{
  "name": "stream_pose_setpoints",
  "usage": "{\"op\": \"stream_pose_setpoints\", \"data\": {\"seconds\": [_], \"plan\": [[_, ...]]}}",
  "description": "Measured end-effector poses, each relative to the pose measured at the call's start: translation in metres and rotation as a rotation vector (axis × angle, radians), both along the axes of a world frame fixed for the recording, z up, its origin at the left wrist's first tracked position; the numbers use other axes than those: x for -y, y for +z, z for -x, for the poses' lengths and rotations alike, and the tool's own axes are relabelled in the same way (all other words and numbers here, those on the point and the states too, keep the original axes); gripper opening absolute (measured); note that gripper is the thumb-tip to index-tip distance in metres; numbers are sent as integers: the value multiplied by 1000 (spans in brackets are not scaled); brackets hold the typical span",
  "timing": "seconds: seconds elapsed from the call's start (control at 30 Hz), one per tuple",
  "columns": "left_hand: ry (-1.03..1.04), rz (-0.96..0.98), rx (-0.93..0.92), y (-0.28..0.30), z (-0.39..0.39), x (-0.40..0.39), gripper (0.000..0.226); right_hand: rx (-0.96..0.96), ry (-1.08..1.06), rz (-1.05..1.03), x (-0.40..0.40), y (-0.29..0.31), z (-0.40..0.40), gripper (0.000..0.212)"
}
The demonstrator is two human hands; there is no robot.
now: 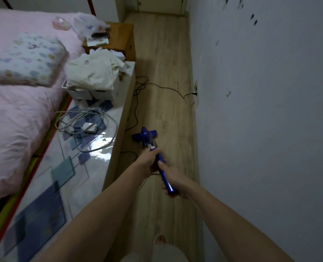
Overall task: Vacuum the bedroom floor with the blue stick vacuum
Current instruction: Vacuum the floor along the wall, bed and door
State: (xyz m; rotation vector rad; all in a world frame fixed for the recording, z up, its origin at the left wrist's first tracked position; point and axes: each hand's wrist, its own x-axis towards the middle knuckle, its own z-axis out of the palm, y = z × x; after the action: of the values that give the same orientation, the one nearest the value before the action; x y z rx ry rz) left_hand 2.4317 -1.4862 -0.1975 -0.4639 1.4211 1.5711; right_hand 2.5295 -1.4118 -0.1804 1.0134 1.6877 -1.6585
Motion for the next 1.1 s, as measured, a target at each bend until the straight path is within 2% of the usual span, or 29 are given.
{"op": "stream_pose_setpoints", "data": {"seconds": [0.23, 0.47, 0.63, 0.77, 0.93, 1.1], "plan": [[-19, 17, 40, 11, -31, 24, 25, 30, 30, 13, 16, 24, -35, 60], [-109, 89, 80, 20, -92, 90, 27, 64, 17, -5, 88, 53, -105, 47], [-154, 122, 122, 34, -139, 137, 32, 88, -23, 7, 140, 72, -153, 55], [-166, 144, 155, 48, -173, 170, 22, 69, -29, 14, 175, 93, -190, 55], [-232, 138, 203, 53, -201, 191, 42, 78, -46, 6, 195, 113, -223, 55], [-248, 87, 270, 50, -218, 204, 41, 97, -66, -10, 207, 110, -245, 60]]}}
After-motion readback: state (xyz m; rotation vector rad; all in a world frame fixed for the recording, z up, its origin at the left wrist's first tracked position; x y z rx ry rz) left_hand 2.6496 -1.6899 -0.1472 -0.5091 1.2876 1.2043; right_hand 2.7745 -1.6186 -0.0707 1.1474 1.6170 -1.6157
